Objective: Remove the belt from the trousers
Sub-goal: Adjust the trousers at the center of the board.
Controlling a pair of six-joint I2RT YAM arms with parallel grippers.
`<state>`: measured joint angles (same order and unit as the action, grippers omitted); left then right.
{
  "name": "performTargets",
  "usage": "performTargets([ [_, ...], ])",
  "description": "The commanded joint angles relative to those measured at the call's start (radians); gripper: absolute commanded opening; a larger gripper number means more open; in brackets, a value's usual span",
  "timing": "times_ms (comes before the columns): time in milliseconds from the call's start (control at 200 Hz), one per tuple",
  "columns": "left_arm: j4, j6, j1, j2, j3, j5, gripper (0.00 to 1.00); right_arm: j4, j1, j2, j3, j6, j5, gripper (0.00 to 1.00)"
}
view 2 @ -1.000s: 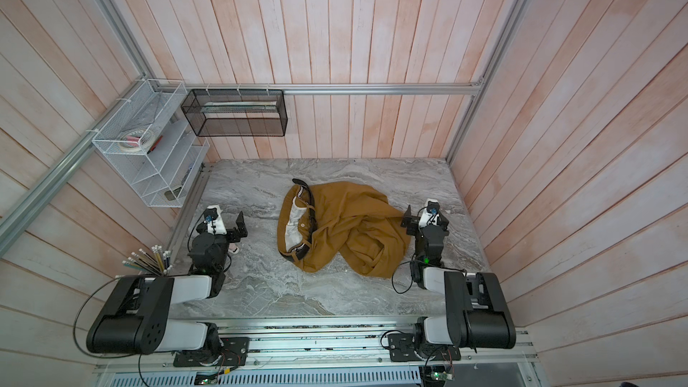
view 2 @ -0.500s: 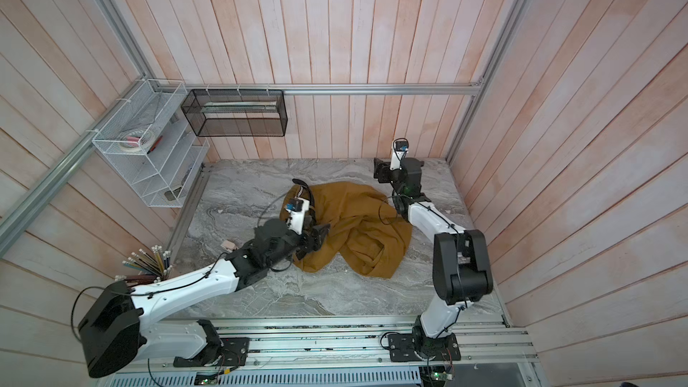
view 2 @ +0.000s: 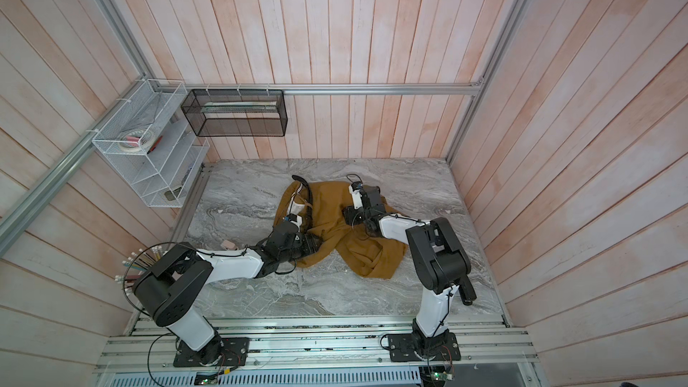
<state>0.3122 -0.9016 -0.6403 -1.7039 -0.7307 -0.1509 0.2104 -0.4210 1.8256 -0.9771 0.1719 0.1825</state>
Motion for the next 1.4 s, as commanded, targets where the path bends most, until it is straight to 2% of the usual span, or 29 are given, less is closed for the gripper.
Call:
performTargets([
  [0, -0.107, 0.008, 0.107, -0.059, -0.033, -0.095, 0.62, 0.016, 0.0, -0.038, 0.088, 0.032, -0.008, 0.51],
  [235, -0.141, 0.112, 0.263, -0.037, -0.053, -0.117, 0.62, 0.049, -0.113, -0.091, 0.212, 0.045, -0.009, 0.47],
  [470, -0.252, 0.264, 0.276, -0.085, -0.196, -0.169, 0.64, 0.141, -0.264, -0.152, 0.249, 0.113, -0.026, 0.47],
  [630, -0.384, 0.465, 0.235, 0.048, -0.263, -0.124, 0.65, 0.044, -0.216, -0.28, 0.209, 0.122, -0.143, 0.54],
  [755, -0.466, 0.64, 0.226, 0.178, -0.291, -0.065, 0.7, 0.021, -0.131, -0.383, 0.201, 0.108, -0.085, 0.58],
  [845, -0.499, 0.747, 0.239, 0.205, -0.317, -0.014, 0.74, 0.031, -0.107, -0.438, 0.207, 0.081, -0.059, 0.6],
  [1025, -0.578, 0.888, 0.263, 0.078, -0.443, 0.021, 0.75, 0.009, -0.105, -0.429, 0.196, 0.052, -0.061, 0.61],
  [1105, -0.636, 0.96, 0.262, -0.015, -0.522, 0.049, 0.69, -0.029, -0.104, -0.401, 0.177, 0.046, -0.048, 0.61],
  [1205, -0.731, 1.046, 0.266, -0.122, -0.622, 0.106, 0.57, -0.032, -0.105, -0.396, 0.182, 0.046, -0.019, 0.61],
  [1395, -0.764, 1.111, 0.289, -0.228, -0.659, 0.108, 0.59, 0.012, -0.104, -0.408, 0.227, 0.055, -0.017, 0.61],
])
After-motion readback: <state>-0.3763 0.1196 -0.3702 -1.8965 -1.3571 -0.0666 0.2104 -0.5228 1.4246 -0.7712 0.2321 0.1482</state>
